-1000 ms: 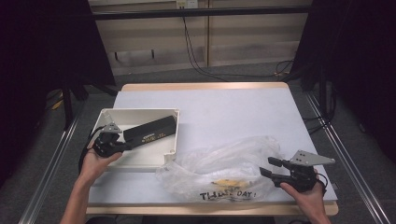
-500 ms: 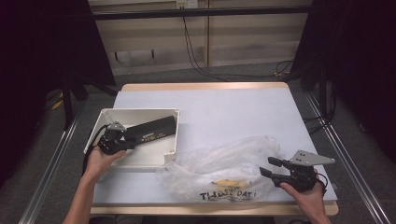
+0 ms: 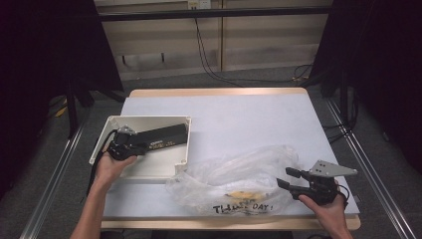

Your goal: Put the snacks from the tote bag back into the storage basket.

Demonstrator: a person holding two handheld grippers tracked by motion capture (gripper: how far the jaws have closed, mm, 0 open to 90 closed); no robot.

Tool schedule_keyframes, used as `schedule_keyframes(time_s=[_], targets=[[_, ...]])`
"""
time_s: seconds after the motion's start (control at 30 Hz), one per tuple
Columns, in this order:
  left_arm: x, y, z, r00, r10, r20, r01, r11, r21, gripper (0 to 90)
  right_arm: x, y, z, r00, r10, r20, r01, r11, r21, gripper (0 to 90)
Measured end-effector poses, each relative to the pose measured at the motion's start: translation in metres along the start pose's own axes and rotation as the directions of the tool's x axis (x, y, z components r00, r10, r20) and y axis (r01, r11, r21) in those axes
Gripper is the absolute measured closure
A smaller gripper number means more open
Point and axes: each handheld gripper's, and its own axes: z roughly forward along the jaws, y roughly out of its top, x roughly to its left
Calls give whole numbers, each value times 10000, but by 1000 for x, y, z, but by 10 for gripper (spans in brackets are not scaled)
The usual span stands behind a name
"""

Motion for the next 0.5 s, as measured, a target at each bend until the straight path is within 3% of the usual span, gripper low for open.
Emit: schedule_keyframes(time_s=[0.23,0.27,0.33,0.37,0.4,0.5], targets=[[2,5,2,9999,-121,-41,121,9999,-29,900,0,0,0,10000,17,28,-17,10000,1,456],[1,6,3,9994,-315,-134,312,9993,-196,900,0,0,0,10000,4,-12,-4,10000,13,456],[4,7,3,9996,-240,-142,238,9997,-91,900,0,0,0,10000,-12,-24,12,10000,-7,456],[3,7,4,9990,-439,-120,436,9989,-190,900,0,0,0,10000,4,-17,-4,10000,16,456],[5,8,4,9993,-320,-183,319,9995,-59,900,0,0,0,10000,10,-3,-10,10000,2,456],[5,8,7,9978,-559,-345,552,9983,-202,900,0,0,0,10000,25,8,-25,10000,-8,456]])
